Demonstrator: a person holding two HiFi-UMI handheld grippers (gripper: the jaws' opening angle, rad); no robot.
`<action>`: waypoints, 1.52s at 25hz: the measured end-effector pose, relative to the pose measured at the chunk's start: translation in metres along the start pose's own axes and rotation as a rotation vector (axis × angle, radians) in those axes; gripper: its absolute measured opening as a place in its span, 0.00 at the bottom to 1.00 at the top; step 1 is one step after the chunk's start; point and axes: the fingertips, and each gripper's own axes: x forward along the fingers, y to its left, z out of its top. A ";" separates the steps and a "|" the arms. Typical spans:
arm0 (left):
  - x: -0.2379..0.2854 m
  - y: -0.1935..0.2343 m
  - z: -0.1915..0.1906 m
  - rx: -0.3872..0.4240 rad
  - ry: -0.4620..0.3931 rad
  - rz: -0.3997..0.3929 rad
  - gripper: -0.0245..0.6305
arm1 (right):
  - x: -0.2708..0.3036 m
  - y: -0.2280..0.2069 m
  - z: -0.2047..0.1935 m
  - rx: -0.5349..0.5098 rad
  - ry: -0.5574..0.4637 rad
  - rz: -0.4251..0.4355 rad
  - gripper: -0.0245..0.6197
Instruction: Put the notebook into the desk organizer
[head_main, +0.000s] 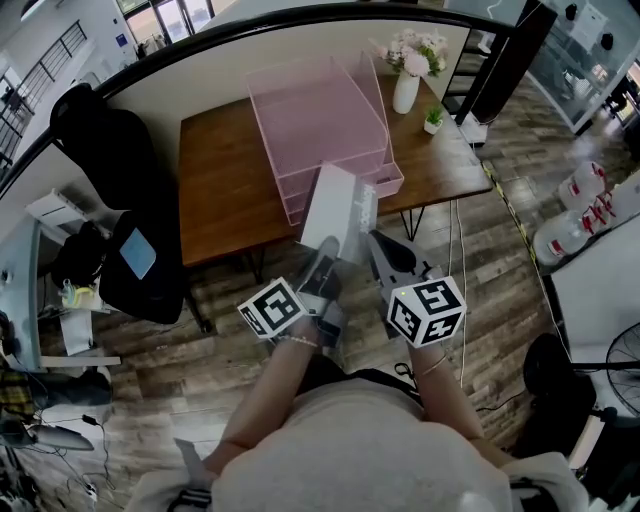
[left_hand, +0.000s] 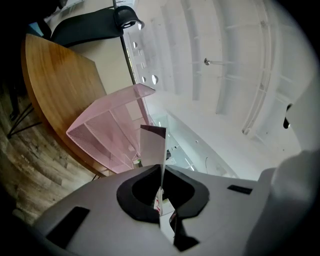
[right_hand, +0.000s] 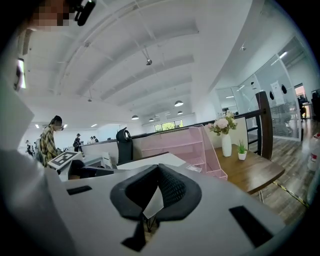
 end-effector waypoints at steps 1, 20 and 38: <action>0.000 0.003 0.004 0.008 -0.003 0.014 0.07 | 0.003 -0.001 0.000 0.000 0.000 0.002 0.05; 0.028 0.024 0.037 0.007 -0.148 0.037 0.07 | 0.041 -0.022 -0.002 -0.002 0.028 0.080 0.05; 0.044 0.047 0.036 -0.031 -0.375 0.228 0.06 | 0.065 -0.044 -0.004 -0.029 0.096 0.243 0.05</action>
